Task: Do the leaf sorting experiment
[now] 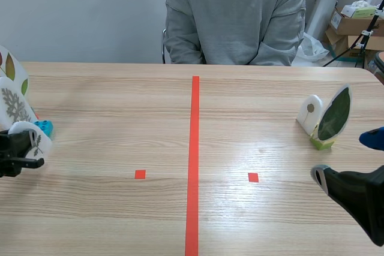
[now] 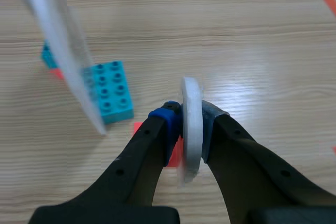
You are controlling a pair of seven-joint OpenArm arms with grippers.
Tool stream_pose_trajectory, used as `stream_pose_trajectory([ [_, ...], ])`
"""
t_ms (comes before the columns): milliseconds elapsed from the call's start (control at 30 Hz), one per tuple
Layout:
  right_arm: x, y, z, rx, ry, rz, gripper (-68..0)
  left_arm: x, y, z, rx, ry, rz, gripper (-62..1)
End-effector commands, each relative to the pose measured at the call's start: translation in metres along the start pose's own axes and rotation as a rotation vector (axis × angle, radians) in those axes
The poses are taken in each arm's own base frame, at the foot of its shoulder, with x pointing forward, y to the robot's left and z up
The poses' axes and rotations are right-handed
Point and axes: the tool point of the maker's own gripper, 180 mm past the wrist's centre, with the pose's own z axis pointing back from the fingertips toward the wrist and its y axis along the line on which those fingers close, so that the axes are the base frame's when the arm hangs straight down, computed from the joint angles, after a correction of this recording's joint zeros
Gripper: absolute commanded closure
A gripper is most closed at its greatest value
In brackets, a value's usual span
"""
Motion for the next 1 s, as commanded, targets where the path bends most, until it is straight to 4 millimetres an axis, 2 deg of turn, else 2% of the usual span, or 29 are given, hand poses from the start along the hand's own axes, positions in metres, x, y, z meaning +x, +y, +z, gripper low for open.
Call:
stream_pose_trajectory([
  [0,0.011,0.002,-0.001,0.017,-0.029,0.026,-65.3,0.011,0.013,-0.004,0.016,-0.032,-0.009,-4.0],
  [100,0.011,0.002,-0.001,0.017,-0.029,0.026,-65.3,0.006,0.032,-0.01,0.055,-0.012,-0.005,-4.0],
  [300,0.011,0.002,-0.001,0.017,-0.029,0.026,-65.3,-0.007,0.052,-0.015,0.096,0.029,-0.021,-4.0],
  [533,0.012,0.002,-0.001,0.017,-0.03,0.026,-65.3,-0.025,0.055,-0.013,0.108,0.077,-0.023,-4.7],
  [833,0.012,0.002,-0.001,0.017,-0.032,0.026,-65.3,-0.027,0.056,-0.013,0.108,0.081,-0.03,-24.5],
  [900,0.012,0.002,-0.001,0.017,-0.032,0.026,-65.3,-0.027,0.056,-0.013,0.108,0.08,-0.03,-31.5],
  [967,0.012,0.002,-0.001,0.017,-0.033,0.026,-65.3,-0.025,0.055,-0.013,0.107,0.066,-0.032,-41.1],
])
